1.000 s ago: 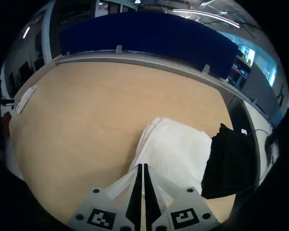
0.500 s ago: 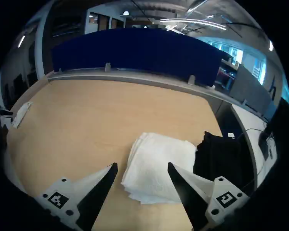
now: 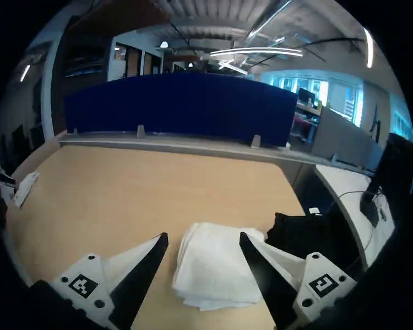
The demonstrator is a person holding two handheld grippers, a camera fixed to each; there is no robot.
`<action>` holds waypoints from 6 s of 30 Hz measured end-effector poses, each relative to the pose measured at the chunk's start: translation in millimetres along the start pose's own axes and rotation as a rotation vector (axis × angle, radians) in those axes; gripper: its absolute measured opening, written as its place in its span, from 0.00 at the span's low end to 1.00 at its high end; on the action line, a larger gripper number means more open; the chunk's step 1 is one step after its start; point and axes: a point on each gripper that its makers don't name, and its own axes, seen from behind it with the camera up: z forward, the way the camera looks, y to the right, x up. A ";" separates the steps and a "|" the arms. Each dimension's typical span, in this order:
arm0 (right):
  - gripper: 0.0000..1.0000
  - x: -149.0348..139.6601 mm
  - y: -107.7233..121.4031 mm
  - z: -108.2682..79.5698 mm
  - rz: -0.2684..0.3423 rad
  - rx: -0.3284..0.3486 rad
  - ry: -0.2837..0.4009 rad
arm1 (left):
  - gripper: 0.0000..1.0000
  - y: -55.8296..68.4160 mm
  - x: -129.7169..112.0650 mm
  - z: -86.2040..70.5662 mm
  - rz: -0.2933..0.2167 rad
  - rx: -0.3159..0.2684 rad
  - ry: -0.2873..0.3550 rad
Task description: Fold towel
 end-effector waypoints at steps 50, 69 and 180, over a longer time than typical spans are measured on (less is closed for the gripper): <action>1.00 136.1 -119.2 -45.9 0.002 -0.074 0.431 | 0.92 -63.5 114.1 -14.6 -0.123 0.116 0.450; 1.00 139.9 -152.2 -48.2 0.019 -0.070 0.436 | 0.92 -64.5 110.3 -6.0 -0.136 0.087 0.539; 1.00 20.9 -141.7 24.0 0.063 -0.075 0.523 | 0.93 -72.7 0.1 88.8 -0.107 0.176 0.677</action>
